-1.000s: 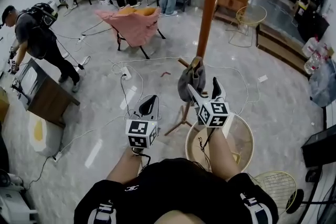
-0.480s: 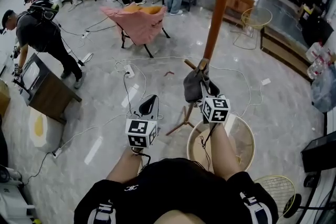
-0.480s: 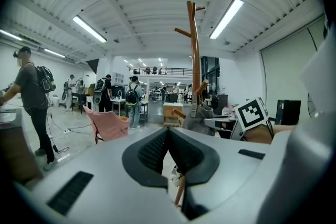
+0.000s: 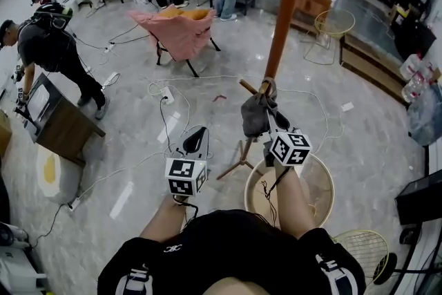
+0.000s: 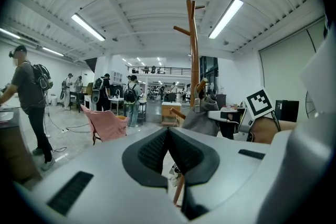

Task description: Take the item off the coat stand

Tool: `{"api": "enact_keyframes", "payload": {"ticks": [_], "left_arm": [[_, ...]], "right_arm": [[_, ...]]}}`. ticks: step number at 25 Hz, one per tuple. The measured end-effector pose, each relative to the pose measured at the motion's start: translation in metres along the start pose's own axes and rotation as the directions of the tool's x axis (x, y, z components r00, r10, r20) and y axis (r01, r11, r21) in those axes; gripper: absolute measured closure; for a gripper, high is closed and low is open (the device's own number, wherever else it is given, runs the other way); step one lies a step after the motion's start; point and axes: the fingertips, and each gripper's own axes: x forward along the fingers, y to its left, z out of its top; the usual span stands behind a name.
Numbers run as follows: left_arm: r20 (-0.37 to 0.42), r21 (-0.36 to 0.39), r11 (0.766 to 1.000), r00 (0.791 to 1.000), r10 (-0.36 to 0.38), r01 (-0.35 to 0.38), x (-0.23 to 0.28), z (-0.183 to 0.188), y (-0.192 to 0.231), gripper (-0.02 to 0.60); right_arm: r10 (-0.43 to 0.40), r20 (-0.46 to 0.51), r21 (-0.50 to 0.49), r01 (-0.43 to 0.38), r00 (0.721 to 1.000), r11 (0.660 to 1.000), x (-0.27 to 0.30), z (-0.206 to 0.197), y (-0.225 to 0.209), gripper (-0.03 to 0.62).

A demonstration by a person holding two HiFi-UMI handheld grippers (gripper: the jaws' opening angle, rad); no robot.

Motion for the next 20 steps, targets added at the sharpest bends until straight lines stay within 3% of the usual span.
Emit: {"api": "enact_keyframes", "payload": {"ticks": [15,20], "left_arm": [[-0.005,0.0,0.998,0.998,-0.061,0.061,0.008,-0.005,-0.022,0.569],[-0.007,-0.002,0.997,0.997,-0.081,0.081,0.011,-0.006,-0.028,0.569]], "right_arm": [[0.1,0.11,-0.125,-0.086,0.989,0.988,-0.051,0.05,0.051,0.553],[0.132,0.071,-0.184,-0.117,0.989,0.976,-0.062,0.046,0.066,0.551]]}}
